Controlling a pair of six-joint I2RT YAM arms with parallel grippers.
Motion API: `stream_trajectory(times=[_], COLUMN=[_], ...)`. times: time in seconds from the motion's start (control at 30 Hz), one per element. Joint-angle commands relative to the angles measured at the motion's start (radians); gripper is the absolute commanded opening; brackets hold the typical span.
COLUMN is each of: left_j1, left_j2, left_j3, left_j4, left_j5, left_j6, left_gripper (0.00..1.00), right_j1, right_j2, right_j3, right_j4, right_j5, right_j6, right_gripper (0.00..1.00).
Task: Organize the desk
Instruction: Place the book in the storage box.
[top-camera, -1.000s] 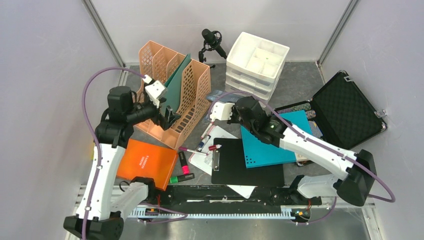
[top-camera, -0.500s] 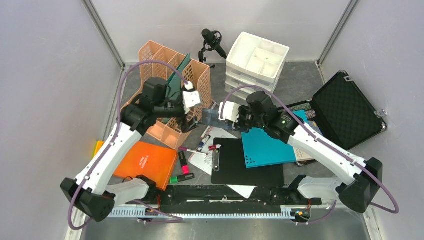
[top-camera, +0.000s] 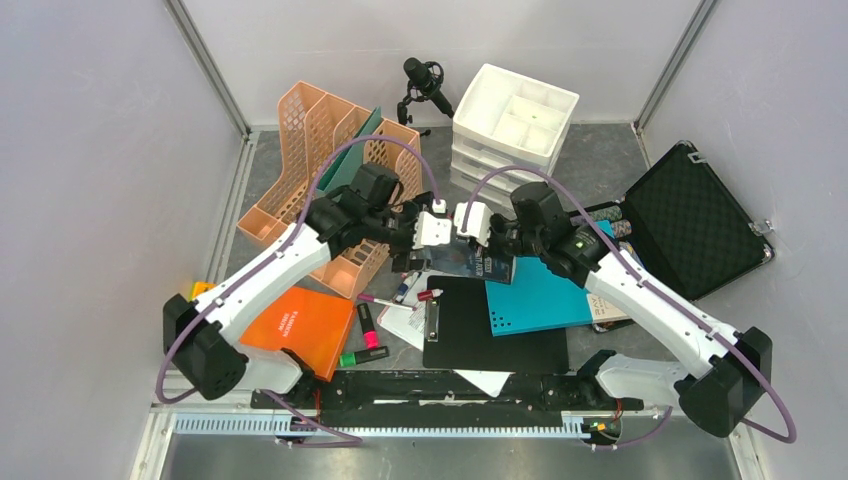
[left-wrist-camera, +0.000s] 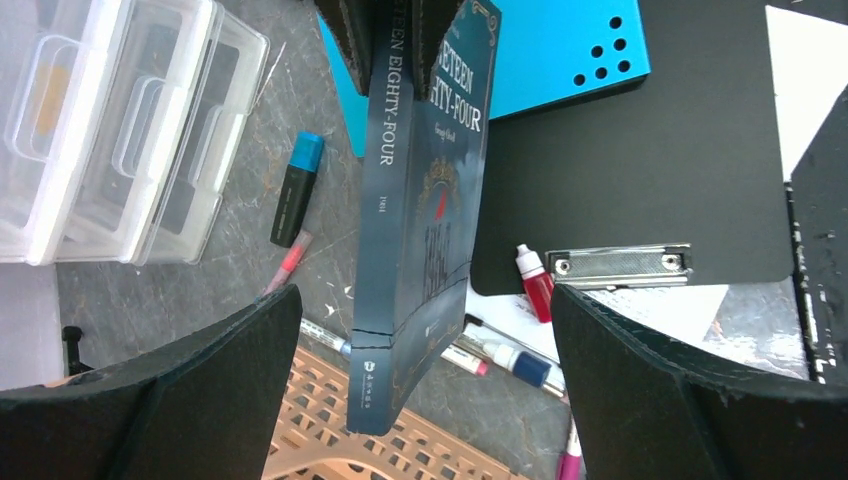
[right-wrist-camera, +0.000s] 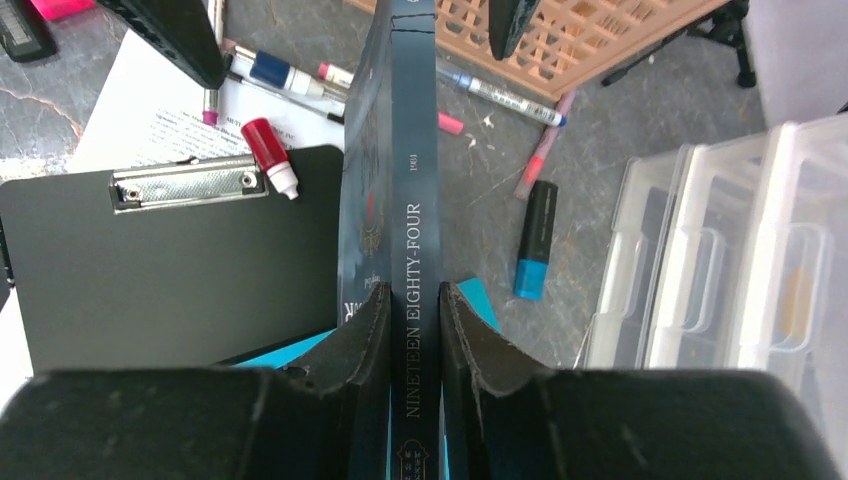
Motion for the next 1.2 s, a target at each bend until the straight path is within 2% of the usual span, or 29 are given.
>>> stream_trajectory(times=[0.0,0.3,0.47,0.73,0.9,1.17], left_j1=[-0.029,-0.041,-0.031,-0.031,-0.051,-0.069], left_j2=[0.050,0.103,0.073,0.127,0.214,0.263], left_j3=[0.009,-0.125,-0.209,-0.173,-0.048,0.010], left_j4=[0.125,0.364,0.477,0.409,0.286,0.160], left_j5=[-0.038,-0.033,-0.027,0.028,0.052,0.051], left_j6=[0.052,-0.015,-0.051,0.002,0.019,0.041], left_gripper=[0.99,0.91,0.92,0.93,0.82,0.52], right_j1=[-0.019,-0.078,-0.105,-0.137,-0.145,-0.160], right_j2=[-0.056,-0.122,-0.136,-0.136,-0.129,-0.146], right_j3=[-0.040,-0.151,-0.198,-0.196,-0.190,-0.182], right_j4=[0.137,0.213,0.218,0.224,0.225,0.224], right_j5=[-0.062,-0.147,-0.160,-0.271,-0.287,-0.292], right_j6=[0.021,0.074,0.075,0.095,0.096,0.105], right_gripper=[0.00,0.00,0.00,0.00,0.00,0.00])
